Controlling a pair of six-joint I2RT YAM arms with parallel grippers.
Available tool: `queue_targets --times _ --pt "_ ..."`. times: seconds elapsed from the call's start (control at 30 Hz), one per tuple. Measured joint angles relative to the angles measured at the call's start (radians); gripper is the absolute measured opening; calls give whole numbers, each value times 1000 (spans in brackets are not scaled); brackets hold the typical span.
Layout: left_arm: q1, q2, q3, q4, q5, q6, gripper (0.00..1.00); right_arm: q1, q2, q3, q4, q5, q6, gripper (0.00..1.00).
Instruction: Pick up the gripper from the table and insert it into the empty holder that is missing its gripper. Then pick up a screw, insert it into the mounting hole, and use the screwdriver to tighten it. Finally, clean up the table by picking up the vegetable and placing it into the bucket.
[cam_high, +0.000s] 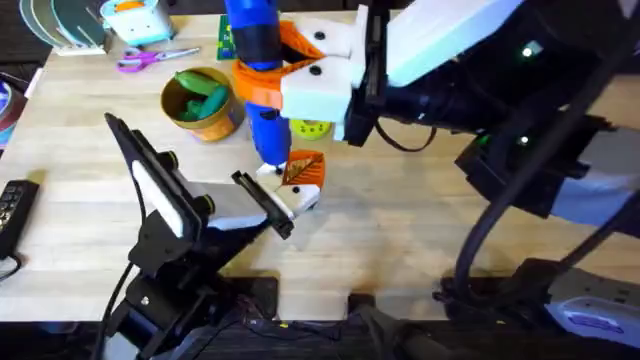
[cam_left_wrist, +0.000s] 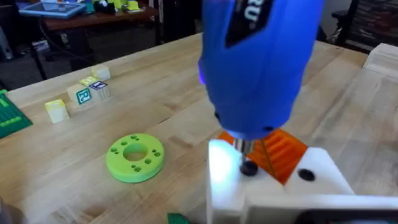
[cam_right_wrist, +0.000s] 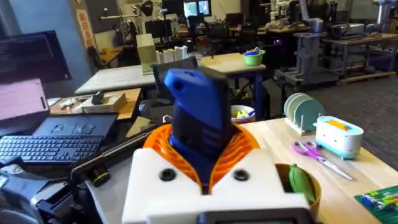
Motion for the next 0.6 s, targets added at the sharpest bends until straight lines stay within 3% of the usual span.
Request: queue_targets --times 0.6 --pt "0 0 0 0 0 0 5 0 -22 0 -37 -3 8 23"
